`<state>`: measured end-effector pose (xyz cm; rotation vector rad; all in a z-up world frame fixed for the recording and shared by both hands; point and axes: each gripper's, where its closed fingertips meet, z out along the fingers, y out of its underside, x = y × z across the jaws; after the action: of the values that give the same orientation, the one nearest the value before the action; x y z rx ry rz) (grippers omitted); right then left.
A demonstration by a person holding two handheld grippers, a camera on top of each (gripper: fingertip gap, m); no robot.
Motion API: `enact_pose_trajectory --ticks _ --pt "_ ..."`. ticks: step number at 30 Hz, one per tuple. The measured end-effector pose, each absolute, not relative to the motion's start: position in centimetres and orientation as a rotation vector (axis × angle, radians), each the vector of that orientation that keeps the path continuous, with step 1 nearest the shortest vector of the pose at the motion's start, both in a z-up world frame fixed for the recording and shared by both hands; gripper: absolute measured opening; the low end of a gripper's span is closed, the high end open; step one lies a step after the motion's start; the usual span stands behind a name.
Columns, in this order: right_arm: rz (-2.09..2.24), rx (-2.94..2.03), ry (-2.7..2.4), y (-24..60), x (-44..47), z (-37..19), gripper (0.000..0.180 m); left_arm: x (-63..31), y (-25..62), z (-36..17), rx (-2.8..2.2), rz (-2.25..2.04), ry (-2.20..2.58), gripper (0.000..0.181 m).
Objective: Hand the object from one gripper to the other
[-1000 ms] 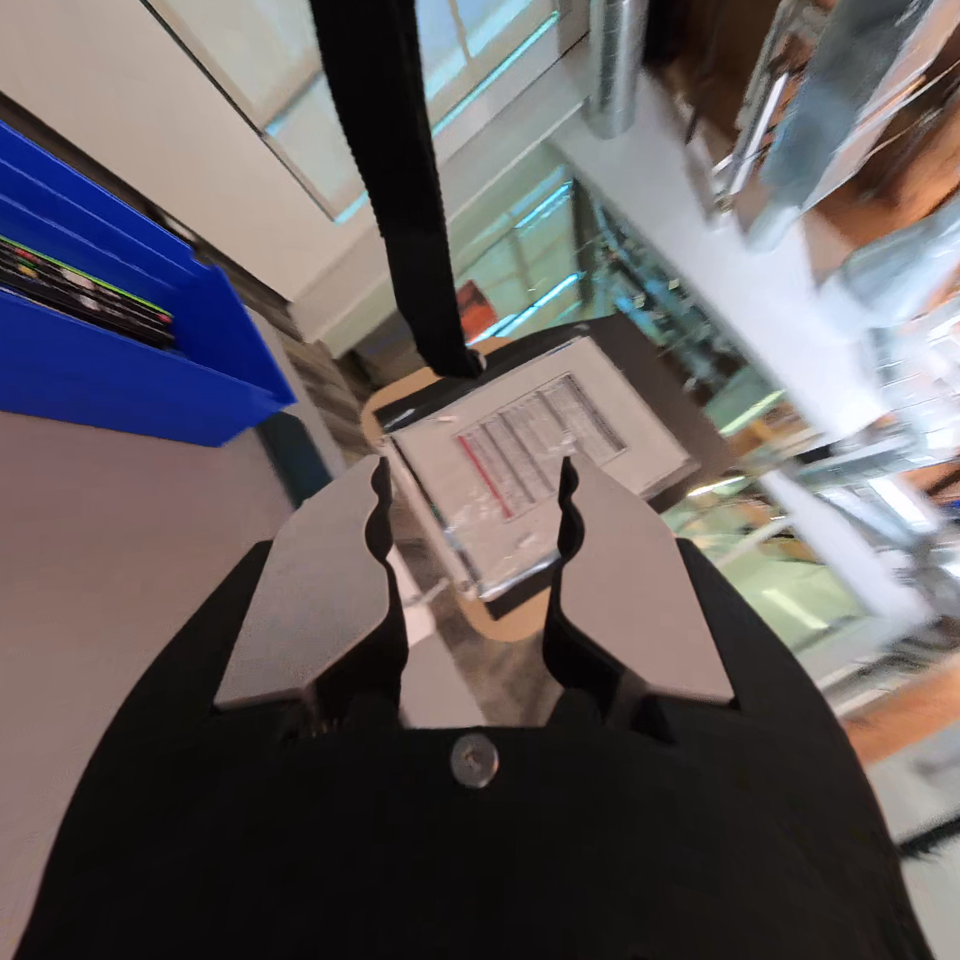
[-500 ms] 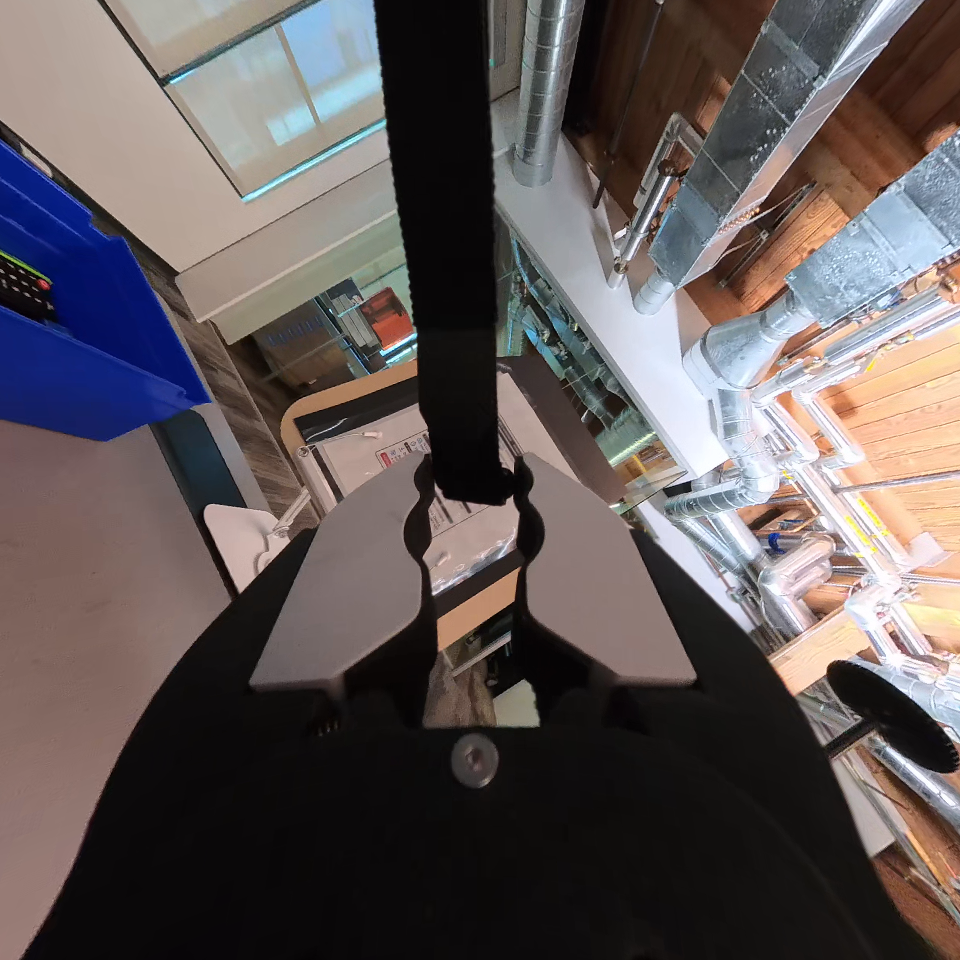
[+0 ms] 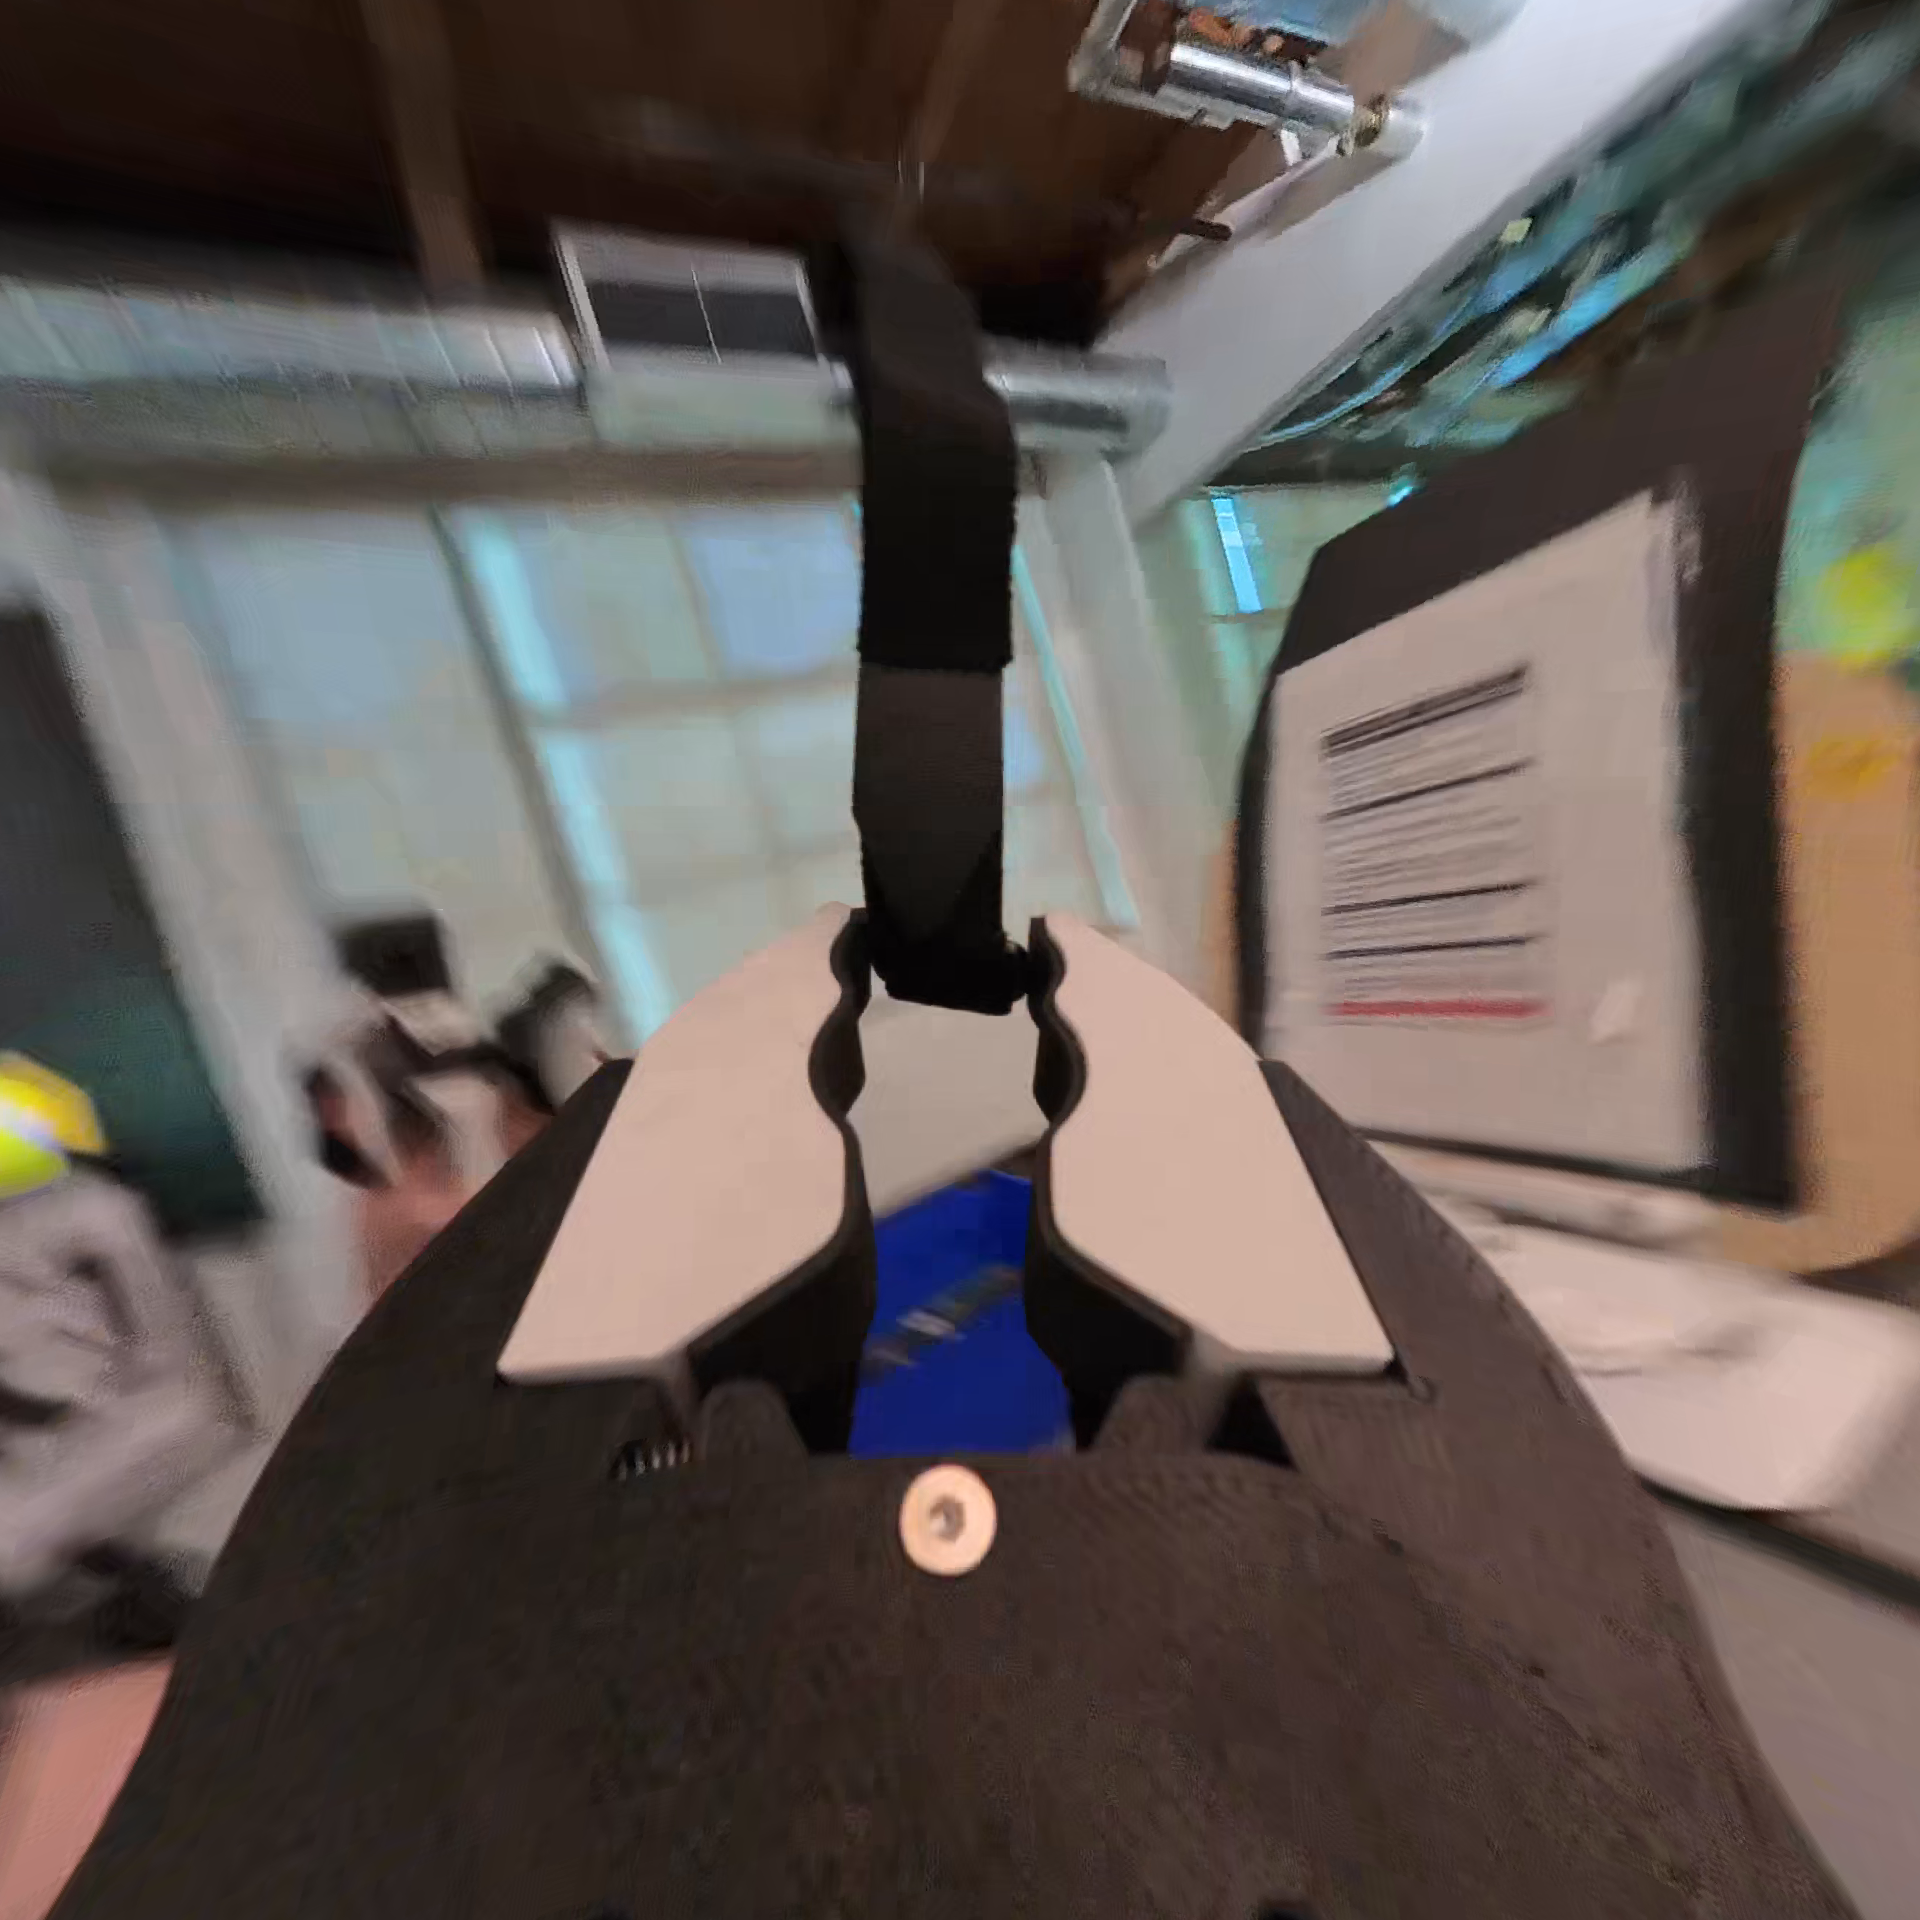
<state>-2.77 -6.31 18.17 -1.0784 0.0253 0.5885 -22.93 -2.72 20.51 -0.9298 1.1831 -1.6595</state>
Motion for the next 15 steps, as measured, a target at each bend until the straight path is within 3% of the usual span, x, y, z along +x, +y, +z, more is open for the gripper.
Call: enact_pose_trajectory --ticks 1,7,15 --pt "0.772 -1.023 0.103 -6.6 -1.6 18.2 0.029 -22.6 -2.8 20.2 -0.93 -1.626 1.201 0.059" --pt "1.482 -0.728 0.321 -6.1 2.3 16.5 0.029 -20.2 -3.2 18.2 -0.934 -1.472 1.26 0.055" --pt "1.7 -0.8 0.263 -4.2 -3.1 15.7 0.029 -16.6 -2.7 15.1 -0.868 -1.159 1.262 0.05"
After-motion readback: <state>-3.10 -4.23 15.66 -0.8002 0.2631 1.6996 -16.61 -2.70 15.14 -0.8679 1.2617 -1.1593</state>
